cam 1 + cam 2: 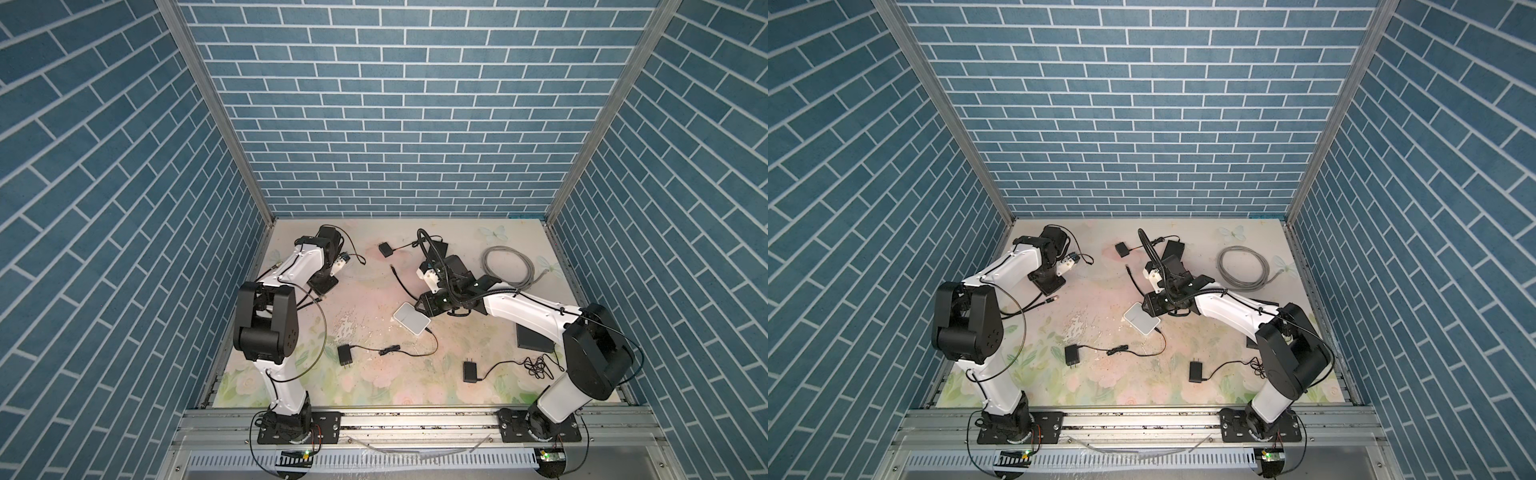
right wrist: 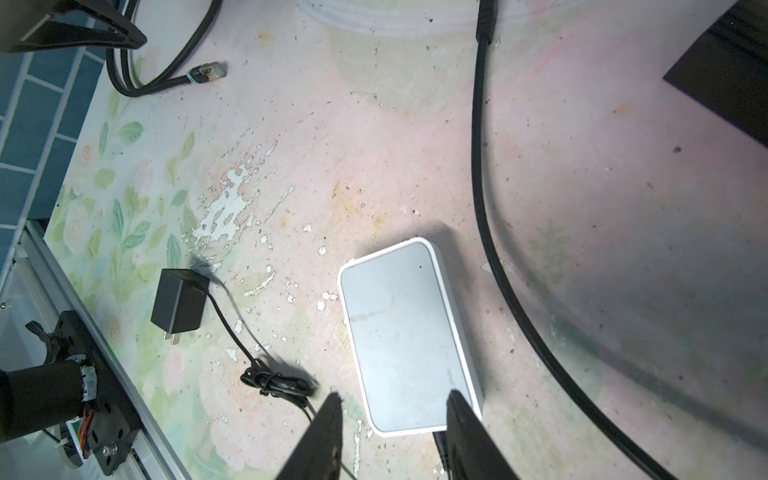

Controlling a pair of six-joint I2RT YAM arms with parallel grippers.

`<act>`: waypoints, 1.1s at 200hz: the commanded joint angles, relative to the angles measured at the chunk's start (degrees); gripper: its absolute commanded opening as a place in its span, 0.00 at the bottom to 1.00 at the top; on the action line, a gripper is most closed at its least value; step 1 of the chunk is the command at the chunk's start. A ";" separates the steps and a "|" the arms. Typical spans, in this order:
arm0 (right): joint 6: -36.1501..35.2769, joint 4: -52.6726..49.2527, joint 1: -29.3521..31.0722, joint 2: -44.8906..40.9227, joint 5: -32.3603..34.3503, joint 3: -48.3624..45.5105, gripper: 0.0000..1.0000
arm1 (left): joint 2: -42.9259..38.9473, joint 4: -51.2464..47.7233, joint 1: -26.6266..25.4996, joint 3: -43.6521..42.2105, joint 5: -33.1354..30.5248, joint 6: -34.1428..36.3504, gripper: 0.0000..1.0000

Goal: Insert the plug into the switch port
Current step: 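Lower the left gripper onto the green-banded ethernet plug and grasp it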

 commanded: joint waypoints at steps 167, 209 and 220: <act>-1.74 -5.29 -0.91 0.32 0.96 3.07 0.42 | 8.05 -2.68 2.38 -2.18 -0.46 1.81 0.32; -2.00 -4.68 -1.50 -0.20 0.19 2.24 0.42 | 9.22 -2.74 3.48 -2.37 0.91 1.94 0.31; -2.00 -4.20 -1.76 -0.36 -0.08 1.65 0.42 | 9.25 -1.92 3.53 -2.43 1.77 1.99 0.30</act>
